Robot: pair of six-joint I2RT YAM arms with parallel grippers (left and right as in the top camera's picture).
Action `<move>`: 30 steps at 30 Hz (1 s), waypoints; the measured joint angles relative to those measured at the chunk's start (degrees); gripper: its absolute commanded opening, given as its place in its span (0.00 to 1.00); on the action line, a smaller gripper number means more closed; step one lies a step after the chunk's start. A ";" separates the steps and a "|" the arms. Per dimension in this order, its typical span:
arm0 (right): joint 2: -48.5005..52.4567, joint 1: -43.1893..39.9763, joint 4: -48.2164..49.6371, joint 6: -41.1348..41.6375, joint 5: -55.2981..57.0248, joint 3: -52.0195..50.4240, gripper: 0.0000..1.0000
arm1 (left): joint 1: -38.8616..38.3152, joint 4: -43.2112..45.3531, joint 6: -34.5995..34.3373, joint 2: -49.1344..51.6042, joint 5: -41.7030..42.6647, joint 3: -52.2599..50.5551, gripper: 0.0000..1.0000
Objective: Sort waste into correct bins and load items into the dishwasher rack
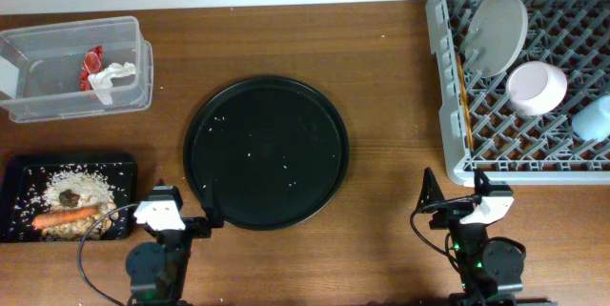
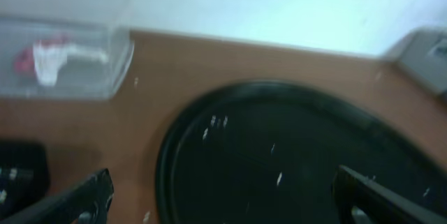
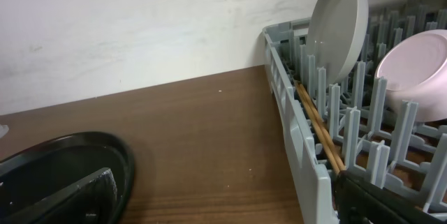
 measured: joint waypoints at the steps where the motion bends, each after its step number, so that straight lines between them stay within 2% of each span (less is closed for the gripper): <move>1: 0.00 0.00 0.02 0.00 0.02 0.00 0.98 | 0.00 -2.36 0.48 -0.52 -0.35 -0.04 0.99; 14: 0.00 0.00 0.00 0.00 0.02 0.00 0.98 | 0.00 -2.69 1.75 -11.04 -1.07 -0.13 0.99; 30: 0.00 0.00 0.02 0.00 0.02 0.00 0.98 | 0.00 -2.91 1.95 -11.23 -3.21 -0.13 0.99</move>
